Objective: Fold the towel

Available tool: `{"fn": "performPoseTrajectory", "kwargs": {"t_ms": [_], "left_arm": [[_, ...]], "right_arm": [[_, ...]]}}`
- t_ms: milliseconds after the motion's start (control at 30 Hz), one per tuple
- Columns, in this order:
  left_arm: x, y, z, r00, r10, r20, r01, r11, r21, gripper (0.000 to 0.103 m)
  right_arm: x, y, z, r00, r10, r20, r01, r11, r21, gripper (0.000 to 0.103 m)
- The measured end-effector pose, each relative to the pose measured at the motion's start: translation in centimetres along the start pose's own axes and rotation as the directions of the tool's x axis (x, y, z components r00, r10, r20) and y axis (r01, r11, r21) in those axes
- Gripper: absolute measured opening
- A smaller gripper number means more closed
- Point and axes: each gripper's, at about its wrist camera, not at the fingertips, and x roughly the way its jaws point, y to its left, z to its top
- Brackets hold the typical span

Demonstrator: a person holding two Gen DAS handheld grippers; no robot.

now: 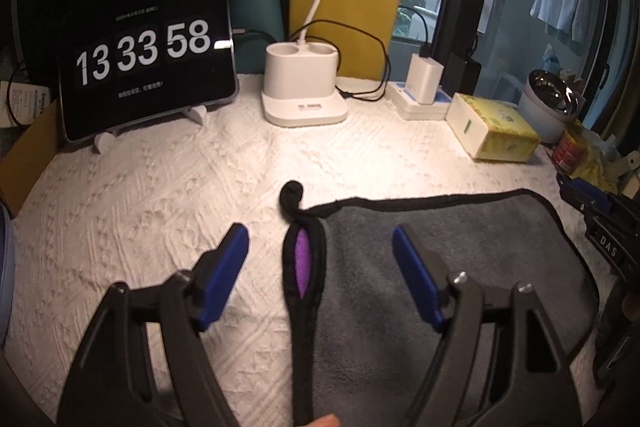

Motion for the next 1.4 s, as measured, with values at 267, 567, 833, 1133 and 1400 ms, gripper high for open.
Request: {"fn": "performPoseTrajectory", "kwargs": {"t_ms": [267,567,833,1133,1400], "left_arm": [[-2.4,0.2,-0.6,1.0,0.004,0.013,-0.004,1.0,-0.023,0.076],[-5.8,-0.3,-1.3,0.999,-0.002,0.045,0.003,1.0,-0.014,0.076],[-8.5,-1.1,-2.3,0.998,-0.022,0.058,0.022,1.0,-0.003,0.076],[-10.9,-1.2,-3.7,0.998,-0.033,0.062,0.033,0.999,-0.006,0.076],[-12.5,-1.2,-5.2,0.998,-0.045,0.053,0.045,0.999,-0.011,0.076]], "right_arm": [[-2.1,0.1,0.0,1.0,0.01,0.023,-0.01,1.0,0.005,0.025],[-4.6,0.5,-0.7,0.998,0.048,0.039,-0.048,0.999,0.014,0.025],[-7.2,0.5,-1.4,0.995,0.078,0.057,-0.08,0.997,0.021,0.025],[-9.9,0.6,-2.3,0.993,0.094,0.071,-0.095,0.995,0.018,0.025],[-12.2,0.8,-3.2,0.992,0.102,0.078,-0.103,0.995,0.01,0.026]]}}
